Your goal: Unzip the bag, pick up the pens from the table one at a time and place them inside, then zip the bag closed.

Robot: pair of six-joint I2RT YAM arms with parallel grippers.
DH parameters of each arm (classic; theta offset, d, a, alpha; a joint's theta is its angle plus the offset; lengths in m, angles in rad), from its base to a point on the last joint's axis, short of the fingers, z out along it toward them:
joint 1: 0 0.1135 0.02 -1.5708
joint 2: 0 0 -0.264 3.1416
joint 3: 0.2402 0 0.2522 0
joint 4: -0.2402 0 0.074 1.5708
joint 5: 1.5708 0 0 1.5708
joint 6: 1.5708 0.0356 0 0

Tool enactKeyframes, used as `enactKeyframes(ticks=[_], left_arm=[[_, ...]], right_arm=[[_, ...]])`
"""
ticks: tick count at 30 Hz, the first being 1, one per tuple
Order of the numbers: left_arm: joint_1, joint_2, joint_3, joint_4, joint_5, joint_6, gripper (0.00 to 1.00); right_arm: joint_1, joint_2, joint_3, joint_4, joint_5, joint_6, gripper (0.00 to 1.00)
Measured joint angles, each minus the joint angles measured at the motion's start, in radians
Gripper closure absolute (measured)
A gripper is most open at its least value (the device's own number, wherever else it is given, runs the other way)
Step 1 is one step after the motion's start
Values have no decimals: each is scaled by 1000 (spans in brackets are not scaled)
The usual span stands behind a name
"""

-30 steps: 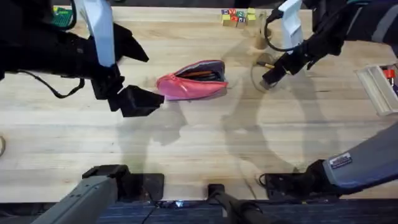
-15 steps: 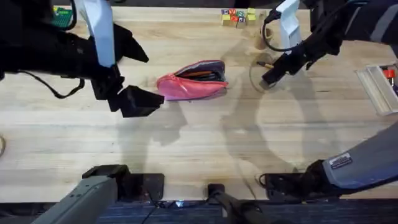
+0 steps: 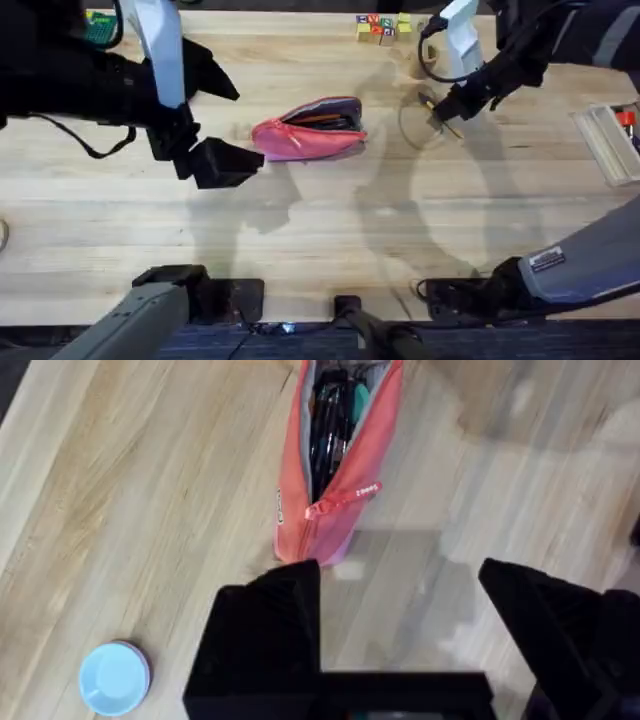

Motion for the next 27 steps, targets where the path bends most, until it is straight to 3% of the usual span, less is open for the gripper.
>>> enactKeyframes(ticks=[19,27], left_arm=[[0,0,0,0,0,0,7],[0,0,0,0,0,0,7]], right_arm=[[79,-9,32,-153,110,-69,970],[127,-70,-25,-218,130,-87,969]])
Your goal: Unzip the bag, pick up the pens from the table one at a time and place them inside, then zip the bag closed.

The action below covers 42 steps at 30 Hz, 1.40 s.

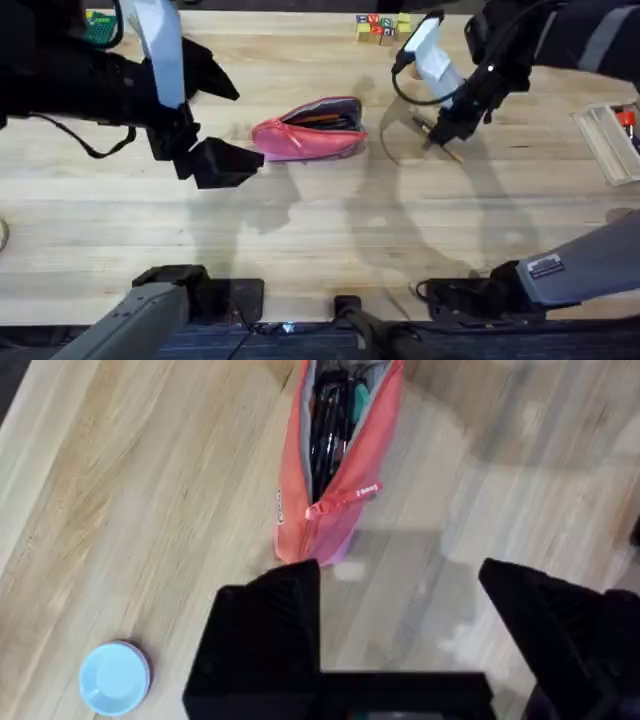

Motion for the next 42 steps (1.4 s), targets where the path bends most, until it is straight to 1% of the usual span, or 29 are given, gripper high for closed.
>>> enactKeyframes(ticks=[7,12,17,21,29,38,42], left_arm=[[0,0,0,0,0,0,7],[0,0,0,0,0,0,7],[0,0,0,0,0,0,6],[0,0,0,0,0,0,7],[0,0,0,0,0,0,7],[0,0,0,0,0,0,7],[0,0,0,0,0,0,7]], right_arm=[[47,-98,-64,-58,-16,-42,970],[92,-213,-65,-43,-35,-75,970],[143,-283,-65,3,-38,-98,970],[197,-289,-65,67,-38,-121,970],[334,-289,-65,224,-42,-212,970],[463,-289,-65,230,-42,-368,970],[504,-289,-65,230,-44,-444,970]])
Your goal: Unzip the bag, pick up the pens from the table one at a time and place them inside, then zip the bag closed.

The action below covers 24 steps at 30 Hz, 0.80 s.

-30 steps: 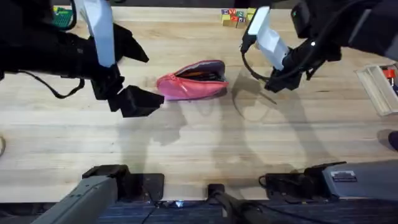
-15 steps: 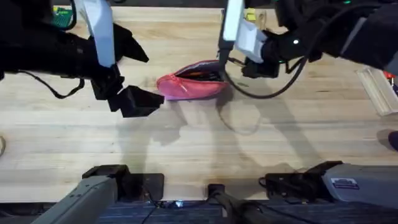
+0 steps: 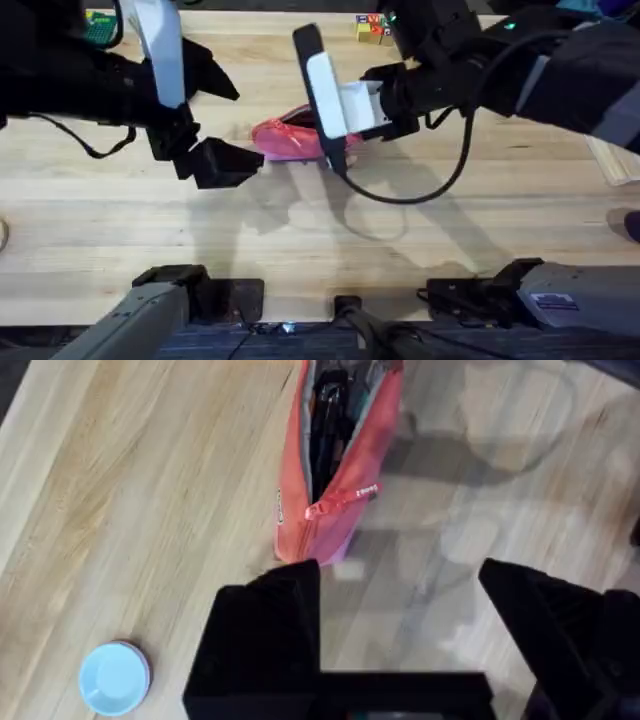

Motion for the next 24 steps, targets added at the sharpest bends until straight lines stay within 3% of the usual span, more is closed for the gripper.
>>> enactKeyframes(ticks=[16,24], left_arm=[[0,0,0,0,0,0,7],[0,0,0,0,0,0,7]], right_arm=[[19,125,0,197,-88,-48,970],[82,190,0,266,-130,-44,970]])
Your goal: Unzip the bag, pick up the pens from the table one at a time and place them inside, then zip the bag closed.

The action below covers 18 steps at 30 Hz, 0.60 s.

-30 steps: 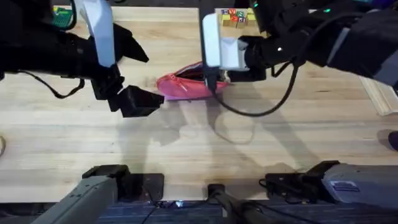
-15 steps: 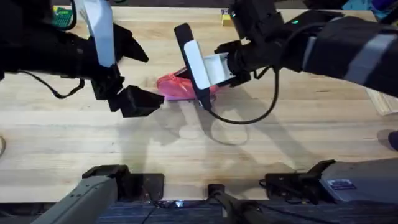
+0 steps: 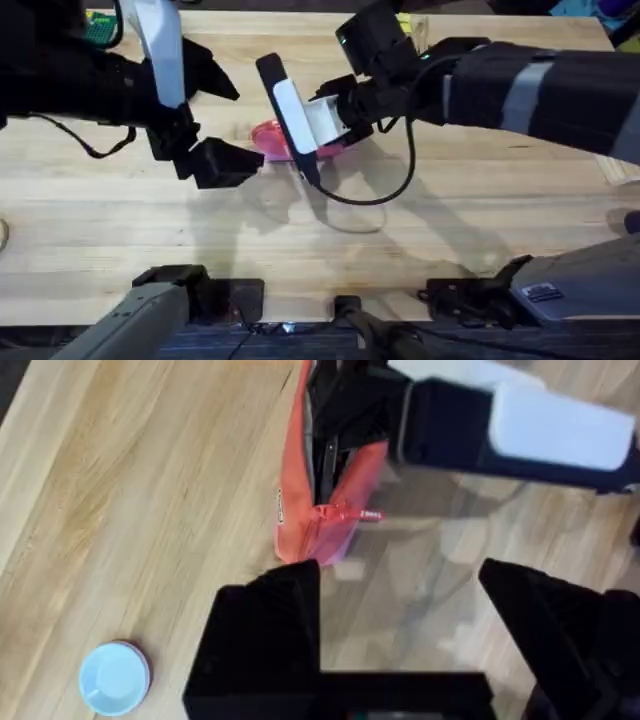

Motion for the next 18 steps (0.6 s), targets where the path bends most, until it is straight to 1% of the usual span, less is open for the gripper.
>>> enactKeyframes(ticks=[4,16,18], left_arm=[[0,0,0,0,0,0,7],[0,0,0,0,0,0,8],[0,0,0,0,0,0,7]], right_arm=[[4,25,0,22,1,0,970],[0,32,0,26,48,43,970],[0,32,0,27,51,46,955]])
